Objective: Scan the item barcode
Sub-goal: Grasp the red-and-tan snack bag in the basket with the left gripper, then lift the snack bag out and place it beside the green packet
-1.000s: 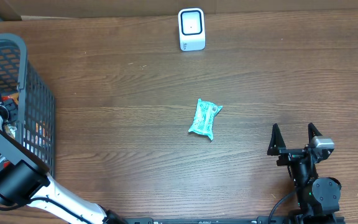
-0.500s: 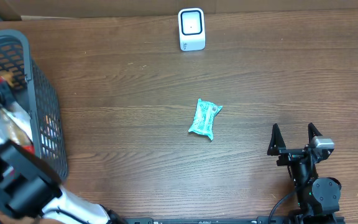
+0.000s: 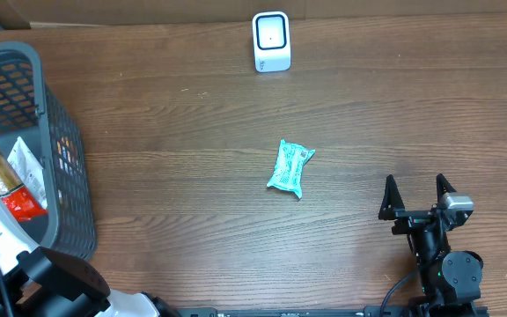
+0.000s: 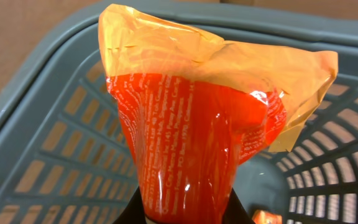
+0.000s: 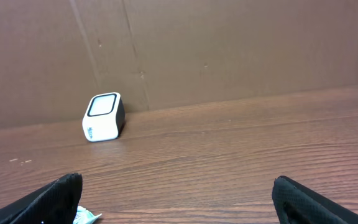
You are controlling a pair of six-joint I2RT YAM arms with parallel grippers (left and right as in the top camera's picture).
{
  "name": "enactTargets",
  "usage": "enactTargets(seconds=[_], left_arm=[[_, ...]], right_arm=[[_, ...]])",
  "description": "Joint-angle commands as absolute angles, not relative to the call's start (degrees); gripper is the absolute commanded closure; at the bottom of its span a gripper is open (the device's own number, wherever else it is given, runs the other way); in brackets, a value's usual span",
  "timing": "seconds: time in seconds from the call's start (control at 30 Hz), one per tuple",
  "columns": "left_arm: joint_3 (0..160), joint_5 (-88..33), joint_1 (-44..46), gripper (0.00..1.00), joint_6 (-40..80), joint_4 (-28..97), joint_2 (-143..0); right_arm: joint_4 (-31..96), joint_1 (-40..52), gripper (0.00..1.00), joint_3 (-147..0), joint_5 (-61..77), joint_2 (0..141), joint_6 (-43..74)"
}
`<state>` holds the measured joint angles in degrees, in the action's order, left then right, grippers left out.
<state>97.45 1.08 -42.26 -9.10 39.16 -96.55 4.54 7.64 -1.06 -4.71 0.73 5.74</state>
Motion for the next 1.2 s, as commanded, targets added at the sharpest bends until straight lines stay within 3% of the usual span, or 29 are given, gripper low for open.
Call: enactTargets(seconds=[0.0, 0.37, 0.5, 0.83, 1.07, 1.17], left_arm=[[98.9, -4.3, -42.3, 0.96, -6.4, 37.2, -91.9], [104.2, -9.2, -41.9, 0.96, -1.2, 30.9, -79.1], [107.0, -11.1, -37.9, 0.96, -1.2, 32.5, -76.1], [106.5, -11.7, -11.3, 0.96, 11.3, 48.0, -75.0], [101.3, -3.9, 9.9, 0.96, 13.5, 60.2, -86.5], [98.6, -2.7, 13.9, 0.96, 14.3, 61.3, -91.0]], right_arm=[[4.2, 7.7, 0.0, -0.4, -4.9, 0.2, 5.5], [4.2, 7.7, 0.0, -0.4, -4.9, 0.2, 5.5], [4.2, 7.7, 0.0, -0.4, -4.9, 0.2, 5.5], [4.2, 7.7, 0.0, -0.4, -4.9, 0.2, 5.5], [4.2, 7.7, 0.0, -0.4, -4.9, 0.2, 5.5], [4.2, 7.7, 0.0, -0.4, -4.9, 0.2, 5.5]])
